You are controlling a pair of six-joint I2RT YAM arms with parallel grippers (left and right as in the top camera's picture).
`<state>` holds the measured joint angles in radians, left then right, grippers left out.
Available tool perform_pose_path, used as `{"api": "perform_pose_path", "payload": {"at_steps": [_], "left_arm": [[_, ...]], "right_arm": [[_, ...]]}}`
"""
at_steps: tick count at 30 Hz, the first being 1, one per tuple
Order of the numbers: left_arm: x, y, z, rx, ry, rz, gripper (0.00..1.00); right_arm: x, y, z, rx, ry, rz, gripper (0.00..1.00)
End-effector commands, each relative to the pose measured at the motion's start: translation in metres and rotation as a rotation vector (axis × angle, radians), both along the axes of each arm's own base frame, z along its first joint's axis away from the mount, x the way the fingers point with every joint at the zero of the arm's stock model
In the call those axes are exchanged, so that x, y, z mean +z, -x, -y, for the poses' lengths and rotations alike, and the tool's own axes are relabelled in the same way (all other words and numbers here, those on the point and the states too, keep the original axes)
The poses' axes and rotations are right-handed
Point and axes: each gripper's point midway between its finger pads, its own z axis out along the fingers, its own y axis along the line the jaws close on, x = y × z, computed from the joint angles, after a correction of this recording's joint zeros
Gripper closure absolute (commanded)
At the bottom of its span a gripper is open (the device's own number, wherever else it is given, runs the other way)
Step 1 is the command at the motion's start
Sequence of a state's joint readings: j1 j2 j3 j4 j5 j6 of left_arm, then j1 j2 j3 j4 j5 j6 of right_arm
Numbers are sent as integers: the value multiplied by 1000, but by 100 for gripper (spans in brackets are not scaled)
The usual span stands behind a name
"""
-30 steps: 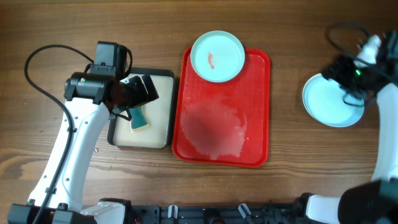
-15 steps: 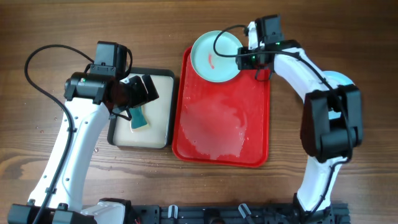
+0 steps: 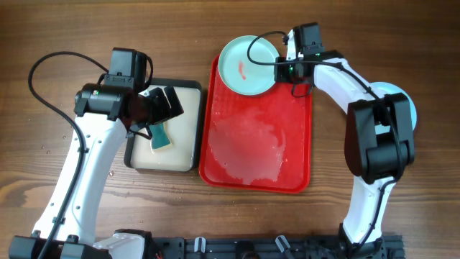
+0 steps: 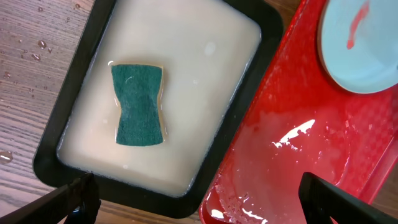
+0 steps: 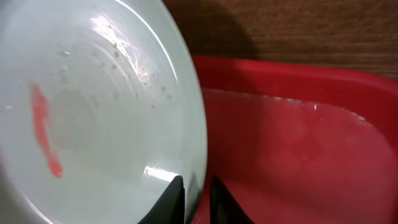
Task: Clean dirty plates on tray and stack at the side
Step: 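Drag the last light-blue plate to the tray center with the right gripper, then grasp the sponge from the soapy tray with the left gripper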
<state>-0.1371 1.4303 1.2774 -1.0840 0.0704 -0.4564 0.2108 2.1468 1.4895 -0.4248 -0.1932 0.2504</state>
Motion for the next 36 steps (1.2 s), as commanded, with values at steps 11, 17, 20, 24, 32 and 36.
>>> {"api": "perform_pose_path", "payload": {"at_steps": [11, 17, 20, 24, 32, 36], "left_arm": [[0, 0, -1, 0, 6, 0, 0], [0, 0, -1, 0, 6, 0, 0], [0, 0, -1, 0, 6, -2, 0], [0, 1, -1, 0, 6, -3, 0], [-29, 0, -24, 171, -101, -101, 0], [-102, -2, -29, 224, -144, -222, 48]], "right_arm": [[77, 103, 43, -117, 129, -244, 96], [34, 181, 42, -223, 87, -538, 96], [4, 210, 21, -205, -50, -625, 95], [36, 208, 14, -155, -96, -503, 88], [165, 209, 30, 154, 25, 60, 60], [151, 209, 31, 155, 39, 8, 55]]}}
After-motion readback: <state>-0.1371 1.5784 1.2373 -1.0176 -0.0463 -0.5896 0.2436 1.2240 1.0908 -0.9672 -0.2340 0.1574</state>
